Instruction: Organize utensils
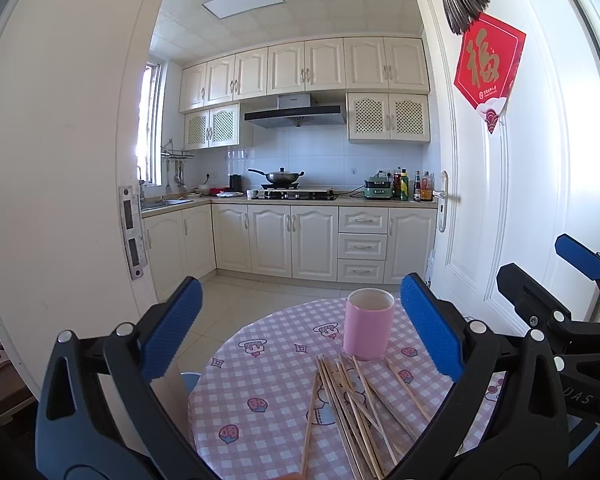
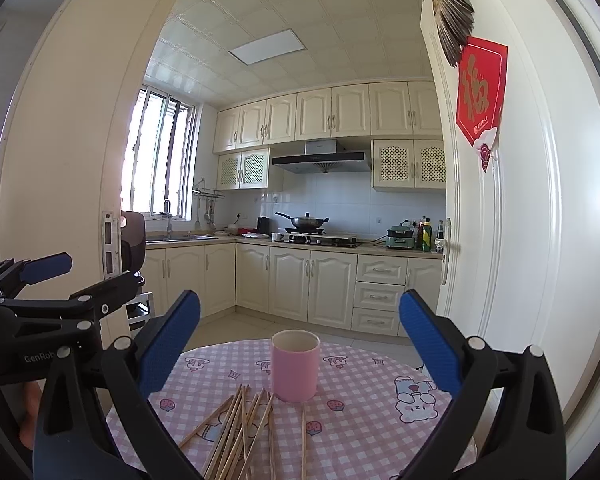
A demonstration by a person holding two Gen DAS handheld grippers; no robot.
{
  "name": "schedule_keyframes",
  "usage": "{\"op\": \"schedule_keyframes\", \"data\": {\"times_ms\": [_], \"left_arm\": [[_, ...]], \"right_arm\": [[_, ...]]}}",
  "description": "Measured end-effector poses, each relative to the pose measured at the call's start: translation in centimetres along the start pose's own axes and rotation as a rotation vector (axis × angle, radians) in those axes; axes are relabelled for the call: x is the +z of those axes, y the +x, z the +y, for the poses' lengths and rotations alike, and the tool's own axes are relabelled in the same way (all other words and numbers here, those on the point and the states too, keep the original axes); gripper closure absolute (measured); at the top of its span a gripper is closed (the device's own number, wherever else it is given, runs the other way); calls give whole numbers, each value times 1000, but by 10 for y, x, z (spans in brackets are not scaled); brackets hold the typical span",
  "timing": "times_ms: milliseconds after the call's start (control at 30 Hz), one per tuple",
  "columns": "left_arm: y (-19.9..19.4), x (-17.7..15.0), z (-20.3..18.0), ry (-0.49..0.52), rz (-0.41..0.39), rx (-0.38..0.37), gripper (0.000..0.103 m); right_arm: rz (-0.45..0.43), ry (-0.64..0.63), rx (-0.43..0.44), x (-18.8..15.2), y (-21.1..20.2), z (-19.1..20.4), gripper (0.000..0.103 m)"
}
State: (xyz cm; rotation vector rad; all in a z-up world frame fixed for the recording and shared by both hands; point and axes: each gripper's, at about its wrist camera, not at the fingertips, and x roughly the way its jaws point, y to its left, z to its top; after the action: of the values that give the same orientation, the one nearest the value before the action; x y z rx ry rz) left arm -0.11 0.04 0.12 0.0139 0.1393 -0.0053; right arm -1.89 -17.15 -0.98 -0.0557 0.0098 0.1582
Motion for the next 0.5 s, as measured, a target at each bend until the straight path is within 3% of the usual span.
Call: {"op": "schedule_keyframes", "data": {"times_ms": [500], "left_arm": [[-2, 1, -4, 0, -1, -2, 6]], "right_arm": [[1, 6, -2, -1, 0, -2, 7]]}}
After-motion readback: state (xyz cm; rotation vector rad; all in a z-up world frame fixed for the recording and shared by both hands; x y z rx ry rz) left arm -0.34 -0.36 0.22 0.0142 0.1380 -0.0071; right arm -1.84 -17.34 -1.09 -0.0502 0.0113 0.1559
